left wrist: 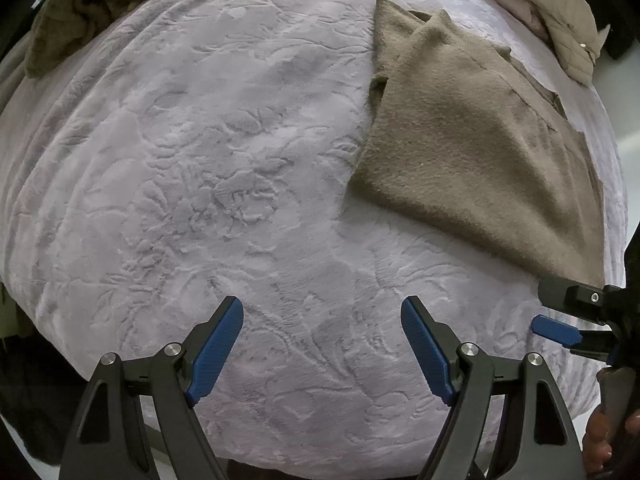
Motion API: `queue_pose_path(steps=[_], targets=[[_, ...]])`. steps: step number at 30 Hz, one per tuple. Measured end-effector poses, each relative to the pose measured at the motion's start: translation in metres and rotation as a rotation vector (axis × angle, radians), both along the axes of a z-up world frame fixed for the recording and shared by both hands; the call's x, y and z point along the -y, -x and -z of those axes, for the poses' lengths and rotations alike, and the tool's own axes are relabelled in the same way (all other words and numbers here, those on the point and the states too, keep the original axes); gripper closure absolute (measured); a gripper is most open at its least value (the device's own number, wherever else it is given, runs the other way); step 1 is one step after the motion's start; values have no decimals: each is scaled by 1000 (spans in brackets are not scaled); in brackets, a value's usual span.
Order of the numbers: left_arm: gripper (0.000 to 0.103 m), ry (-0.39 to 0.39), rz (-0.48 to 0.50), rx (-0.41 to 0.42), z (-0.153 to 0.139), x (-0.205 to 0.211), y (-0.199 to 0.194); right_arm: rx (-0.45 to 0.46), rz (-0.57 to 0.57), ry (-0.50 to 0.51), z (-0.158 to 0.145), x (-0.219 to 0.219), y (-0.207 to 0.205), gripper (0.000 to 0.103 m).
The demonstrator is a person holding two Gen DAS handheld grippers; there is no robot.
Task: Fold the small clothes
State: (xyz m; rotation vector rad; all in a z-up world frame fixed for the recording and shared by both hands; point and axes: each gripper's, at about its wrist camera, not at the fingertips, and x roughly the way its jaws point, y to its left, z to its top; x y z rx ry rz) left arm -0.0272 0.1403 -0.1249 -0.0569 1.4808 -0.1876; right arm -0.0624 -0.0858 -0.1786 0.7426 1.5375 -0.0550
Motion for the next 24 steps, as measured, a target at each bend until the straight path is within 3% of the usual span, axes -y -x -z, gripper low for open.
queue_pose_path(steps=[17, 19, 24], targets=[[22, 9, 8, -11, 8, 27, -11, 30, 97, -114, 12, 16, -1, 0], [22, 49, -15, -10, 7, 24, -13, 49, 114, -140, 11, 18, -1, 0], [22, 249, -119, -31, 9, 9, -21, 139, 194, -272, 14, 23, -5, 4]])
